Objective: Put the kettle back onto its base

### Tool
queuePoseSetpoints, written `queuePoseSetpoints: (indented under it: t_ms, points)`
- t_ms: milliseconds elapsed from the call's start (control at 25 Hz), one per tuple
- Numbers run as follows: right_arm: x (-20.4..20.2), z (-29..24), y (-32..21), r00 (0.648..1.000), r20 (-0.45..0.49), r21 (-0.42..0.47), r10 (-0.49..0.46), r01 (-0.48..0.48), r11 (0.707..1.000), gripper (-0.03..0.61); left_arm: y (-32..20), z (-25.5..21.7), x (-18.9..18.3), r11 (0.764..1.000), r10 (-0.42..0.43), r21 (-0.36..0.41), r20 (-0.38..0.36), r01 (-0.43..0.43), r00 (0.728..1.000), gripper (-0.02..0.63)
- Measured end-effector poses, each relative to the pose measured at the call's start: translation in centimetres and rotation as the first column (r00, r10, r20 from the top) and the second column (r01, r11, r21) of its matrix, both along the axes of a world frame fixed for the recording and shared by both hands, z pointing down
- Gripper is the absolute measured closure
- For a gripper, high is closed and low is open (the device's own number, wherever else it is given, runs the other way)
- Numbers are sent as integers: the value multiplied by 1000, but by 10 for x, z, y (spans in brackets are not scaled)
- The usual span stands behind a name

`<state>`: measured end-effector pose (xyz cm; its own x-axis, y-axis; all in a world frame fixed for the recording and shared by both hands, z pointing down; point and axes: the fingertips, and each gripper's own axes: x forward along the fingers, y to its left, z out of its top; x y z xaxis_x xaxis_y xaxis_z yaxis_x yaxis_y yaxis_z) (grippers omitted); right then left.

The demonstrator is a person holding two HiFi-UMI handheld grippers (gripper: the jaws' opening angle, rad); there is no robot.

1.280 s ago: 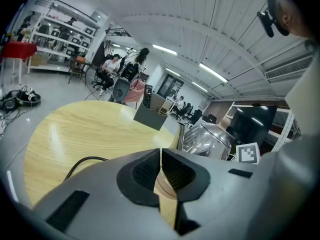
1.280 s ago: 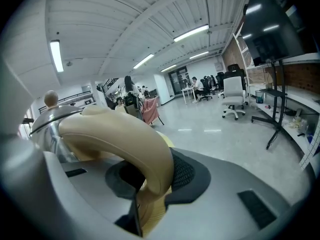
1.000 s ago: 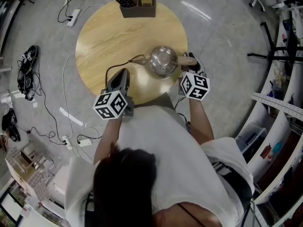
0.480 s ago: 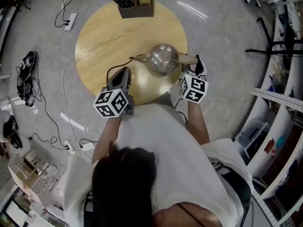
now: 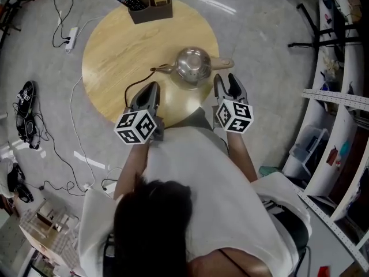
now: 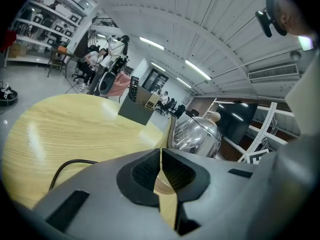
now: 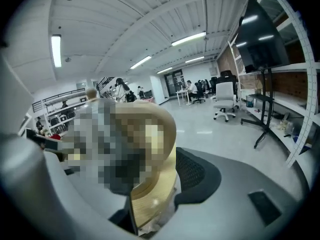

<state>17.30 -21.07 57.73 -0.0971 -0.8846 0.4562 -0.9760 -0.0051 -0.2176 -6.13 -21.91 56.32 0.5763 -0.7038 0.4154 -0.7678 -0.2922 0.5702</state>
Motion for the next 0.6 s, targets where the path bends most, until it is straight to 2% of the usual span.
queuePoseSetpoints:
  t_ms: [120, 240, 280, 360, 400, 480, 600]
  points:
    - [-10, -6, 11, 999, 25, -10, -35, 35, 999, 387, 2, -3, 9, 999, 30, 29, -3, -30, 1000, 578]
    - [-21, -23, 22, 996, 15, 25, -87, 86, 996, 390, 3, -16, 15, 996, 43, 81, 8, -43, 999, 578]
    - [-24, -31, 24, 995, 2, 43, -101, 100, 994, 403, 5, -20, 17, 994, 49, 98, 18, -50, 999, 578]
    - [-29, -43, 27, 992, -31, 71, -121, 123, 990, 487, 8, -28, 21, 990, 56, 130, 37, -61, 998, 578]
    - [-32, -49, 26, 990, -42, 82, -134, 137, 987, 503, 9, -32, 22, 988, 56, 142, 43, -61, 998, 578]
    - [-38, -58, 26, 985, -66, 87, -160, 166, 982, 522, 14, -40, 26, 986, 51, 156, 47, -57, 998, 578]
    - [-44, -58, 26, 971, -143, 34, -191, 198, 980, 529, 23, -48, 34, 984, 47, 166, 72, -59, 996, 578]
